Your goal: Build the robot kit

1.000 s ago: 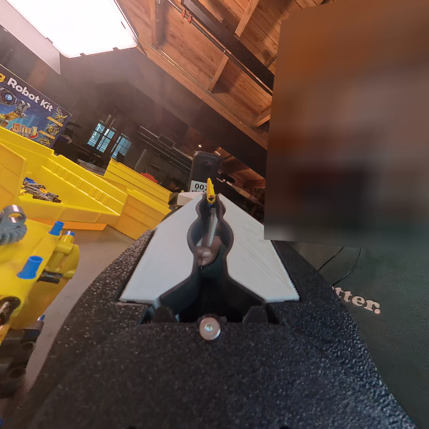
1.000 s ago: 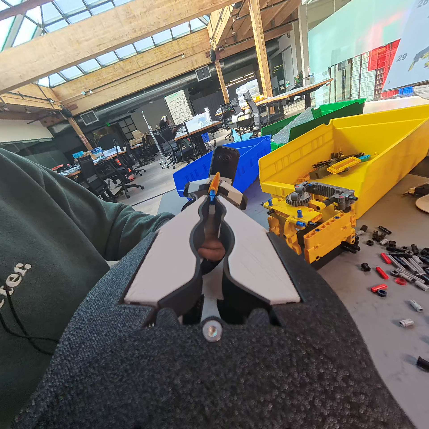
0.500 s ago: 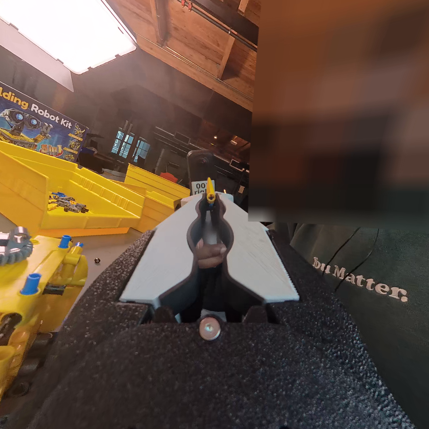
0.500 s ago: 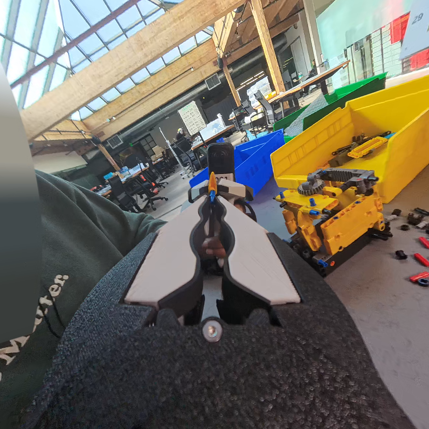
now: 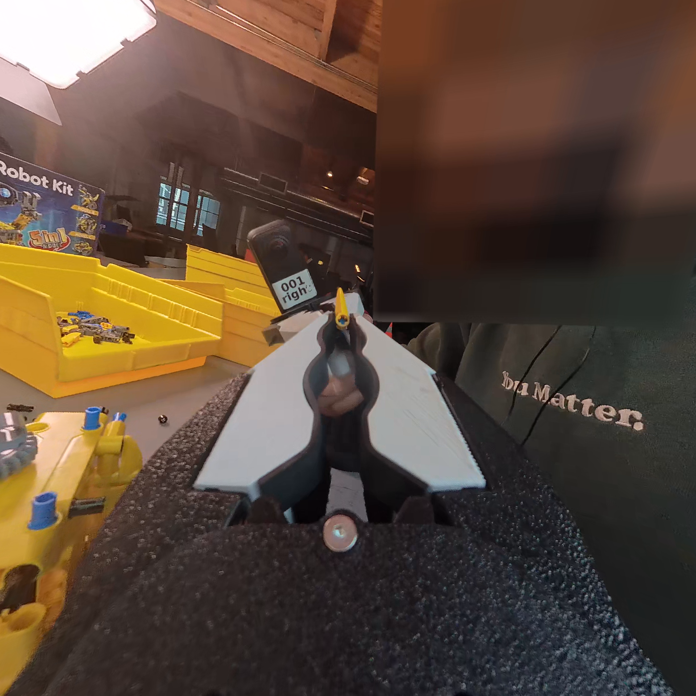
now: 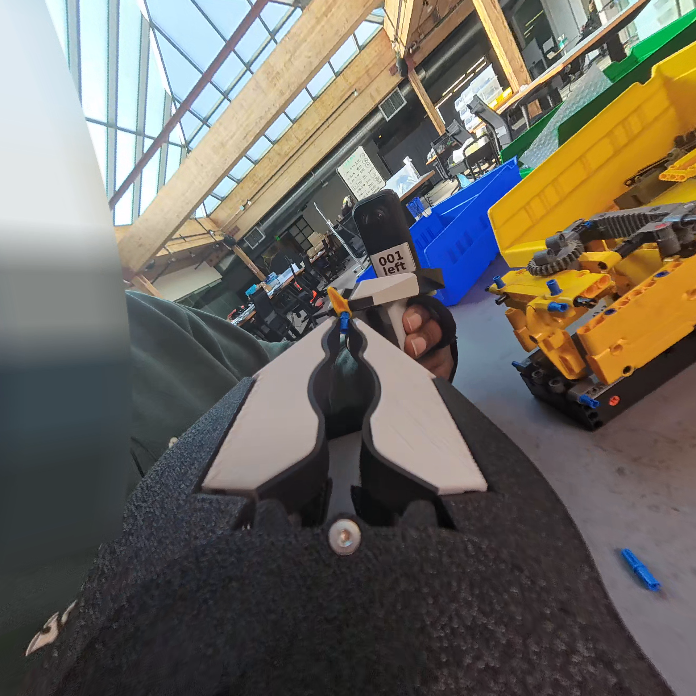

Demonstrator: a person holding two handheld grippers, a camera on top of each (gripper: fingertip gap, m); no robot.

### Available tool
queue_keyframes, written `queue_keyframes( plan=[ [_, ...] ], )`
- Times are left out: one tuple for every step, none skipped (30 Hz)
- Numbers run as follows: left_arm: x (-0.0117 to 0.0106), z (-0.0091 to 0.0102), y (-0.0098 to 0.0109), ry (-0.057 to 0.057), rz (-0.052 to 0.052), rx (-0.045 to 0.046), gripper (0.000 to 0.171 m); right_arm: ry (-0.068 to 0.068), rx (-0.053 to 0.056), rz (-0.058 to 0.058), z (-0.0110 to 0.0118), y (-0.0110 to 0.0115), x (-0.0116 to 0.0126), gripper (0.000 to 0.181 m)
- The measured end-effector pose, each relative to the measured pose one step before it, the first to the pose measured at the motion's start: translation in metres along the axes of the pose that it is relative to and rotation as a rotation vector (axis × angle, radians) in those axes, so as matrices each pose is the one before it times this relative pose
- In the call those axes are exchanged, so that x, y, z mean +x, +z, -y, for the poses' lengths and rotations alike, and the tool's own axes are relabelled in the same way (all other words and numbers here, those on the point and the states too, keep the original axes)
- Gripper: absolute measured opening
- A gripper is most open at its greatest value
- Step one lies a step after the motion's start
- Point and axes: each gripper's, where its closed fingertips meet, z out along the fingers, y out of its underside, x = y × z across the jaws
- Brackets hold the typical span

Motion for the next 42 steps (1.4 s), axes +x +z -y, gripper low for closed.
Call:
queue_keyframes(
  plan=[
    [0.00060,-0.00088,0.00024,0.0077,-0.0010,-0.00815,0.006,-0.0085,-0.0050,-0.0013,-0.00038,-0.00013,-0.00039,0.002],
    [0.00149,-0.00183,0.00051,0.0104,-0.0054,-0.01846,0.006,-0.0022,-0.0038,0.0072,-0.00153,0.00053,-0.00112,0.002],
    [0.00168,-0.00105,0.00007,0.0133,-0.0043,-0.01671,0.006,0.0028,0.0039,0.0121,-0.00109,0.00057,-0.00128,0.002],
    [0.00193,-0.00144,-0.00019,0.0070,-0.0067,-0.02007,0.006,0.0018,-0.0018,0.0137,-0.00182,0.00058,-0.00140,0.002],
    [0.00147,-0.00186,-0.00036,0.0045,-0.0031,-0.02007,0.006,-0.0075,-0.0062,0.0075,-0.00194,0.00035,-0.00070,0.002],
    [0.00090,-0.00139,-0.00001,0.0055,0.0027,-0.01345,0.006,-0.0182,-0.0043,0.0026,-0.00125,0.00001,-0.00051,0.002],
    [0.00071,-0.00095,0.00009,-0.0001,0.0007,-0.00793,0.006,-0.0130,-0.0041,0.0054,-0.00097,0.00002,-0.00063,0.002],
    [-0.00033,0.00010,-0.00007,0.0057,0.0076,0.00023,0.006,-0.0006,0.0060,0.0051,0.00026,0.00025,-0.00014,0.002],
    [-0.00080,0.00059,-0.00016,0.0060,0.0087,0.00131,0.006,0.0058,0.0112,0.0074,0.00062,0.00020,0.00002,0.002],
    [-0.00138,0.00015,-0.00011,0.0047,0.0096,0.00050,0.006,-0.0017,0.0094,0.0044,0.00067,-0.00013,0.00060,0.002],
    [-0.00221,0.00039,-0.00025,-0.0026,0.0109,0.00346,0.006,-0.0174,0.0056,-0.0068,0.00093,-0.00034,0.00176,0.002],
    [-0.00155,0.00080,-0.00012,-0.0178,0.0007,0.00879,0.006,-0.0336,-0.0021,-0.0093,0.00072,-0.00022,0.00128,0.003],
    [-0.00093,0.00141,0.00011,-0.0351,-0.0090,0.01327,0.007,-0.0385,-0.0015,-0.0149,0.00127,-0.00015,0.00150,0.003],
    [-0.00070,0.00107,0.00060,-0.0455,-0.0126,0.00838,0.006,-0.0486,-0.0016,-0.0092,0.00098,-0.00050,0.00029,0.004],
    [-0.00030,0.00005,0.00082,-0.0391,-0.0108,-0.00051,0.006,-0.0625,-0.0107,-0.0085,-0.00011,-0.00117,-0.00021,0.005],
    [-0.00055,-0.00068,0.00031,-0.0302,-0.0048,-0.00541,0.006,-0.0766,-0.0154,-0.0188,-0.00042,-0.00160,0.00058,0.006],
    [-0.00024,-0.00193,-0.00026,-0.0405,-0.0105,-0.01402,0.006,-0.0949,-0.0246,-0.0203,-0.00141,-0.00150,0.00007,0.008],
    [-0.00050,-0.00282,-0.00078,-0.0462,-0.0104,-0.02011,0.006,-0.1126,-0.0448,-0.0251,-0.00429,-0.00075,0.00002,0.010],
    [0.00023,-0.00385,-0.00083,-0.0426,-0.0129,-0.02535,0.006,-0.1281,-0.0365,-0.0444,-0.00252,-0.00136,0.00168,0.021],
    [0.00071,-0.00534,-0.00010,-0.0437,-0.0144,-0.03615,0.006,-0.1330,-0.0338,-0.0296,-0.00173,-0.00258,-0.00033,0.024],
    [-0.00068,-0.00486,0.00037,-0.0351,-0.0021,-0.03293,0.006,-0.1098,-0.0393,-0.0126,-0.00239,-0.00253,-0.00150,0.024],
    [-0.00172,-0.00405,0.00057,-0.0330,0.0061,-0.02671,0.006,-0.0796,-0.0406,-0.0114,-0.00301,-0.00157,-0.00039,0.025],
    [-0.00055,-0.00478,0.00093,-0.0443,-0.0067,-0.03252,0.006,-0.0575,-0.0289,0.0073,-0.00235,-0.00089,-0.00298,0.027],
    [-0.00001,-0.00334,0.00130,-0.0379,-0.0104,-0.02031,0.006,-0.0418,-0.0232,0.0185,-0.00220,-0.00029,-0.00469,0.027],
    [0.00050,-0.00383,0.00167,-0.0367,-0.0136,-0.01993,0.006,-0.0343,-0.0266,0.0230,-0.00317,0.00060,-0.00546,0.027],
    [0.00043,-0.00537,0.00220,-0.0372,-0.0161,-0.02862,0.006,-0.0292,-0.0213,0.0217,-0.00256,0.00111,-0.00529,0.027],
    [-0.00162,-0.00438,0.00172,-0.0275,-0.0009,-0.01874,0.006,-0.0208,-0.0158,0.0253,-0.00182,0.00147,-0.00599,0.027],
    [-0.00112,-0.00539,0.00162,-0.0333,-0.0056,-0.02644,0.006,-0.0146,-0.0170,0.0300,-0.00207,0.00179,-0.00643,0.026],
    [-0.00119,-0.00468,0.00123,-0.0252,-0.0033,-0.02215,0.006,-0.0096,-0.0122,0.0215,-0.00144,0.00193,-0.00497,0.026],
    [-0.00179,-0.00304,0.00061,-0.0172,0.0030,-0.01293,0.006,-0.0117,-0.0103,0.0124,-0.00142,0.00177,-0.00359,0.025],
    [-0.00141,-0.00283,0.00048,-0.0166,0.0026,-0.01429,0.006,-0.0153,-0.0071,0.0075,-0.00122,0.00158,-0.00301,0.025],
    [-0.00161,-0.00199,0.00004,-0.0123,0.0048,-0.00999,0.005,-0.0133,-0.0063,0.0043,-0.00109,0.00148,-0.00228,0.024],
    [-0.00232,-0.00033,-0.00020,-0.0119,0.0083,-0.00053,0.006,-0.0101,-0.0065,-0.0023,-0.00135,0.00159,-0.00083,0.023],
    [-0.00167,-0.00075,-0.00023,-0.0108,0.0029,-0.00270,0.006,-0.0076,-0.0050,-0.0012,-0.00102,0.00111,-0.00067,0.023],
    [-0.00131,-0.00057,-0.00030,-0.0099,0.0004,-0.00102,0.006,-0.0023,-0.0057,0.0023,-0.00120,0.00058,-0.00048,0.023],
    [-0.00095,0.00018,-0.00064,-0.0056,0.0016,0.00343,0.006,0.0065,-0.0027,0.0009,-0.00101,0.00039,0.00022,0.023],
    [-0.00092,0.00044,-0.00062,-0.0071,0.0018,0.00363,0.006,0.0097,-0.0007,-0.0002,-0.00073,0.00037,0.00048,0.022],
    [-0.00091,0.00109,-0.00089,-0.0026,0.0030,0.00658,0.006,0.0080,0.0002,-0.0046,-0.00057,0.00053,0.00101,0.022],
    [-0.00099,0.00195,-0.00144,-0.0035,0.0038,0.01305,0.006,0.0065,0.0005,-0.0120,-0.00067,0.00046,0.00215,0.021],
    [-0.00070,0.00200,-0.00159,-0.0045,0.0011,0.01396,0.006,0.0073,0.0043,-0.0121,-0.00023,0.00059,0.00198,0.020],
    [-0.00043,0.00217,-0.00141,-0.0059,-0.0018,0.01522,0.007,0.0076,0.0063,-0.0075,0.00016,0.00047,0.00117,0.016],
    [-0.00022,0.00048,-0.00075,-0.0092,-0.0044,0.00501,0.006,0.0065,0.0050,-0.0034,0.00023,0.00067,0.00043,0.016]
  ],
)
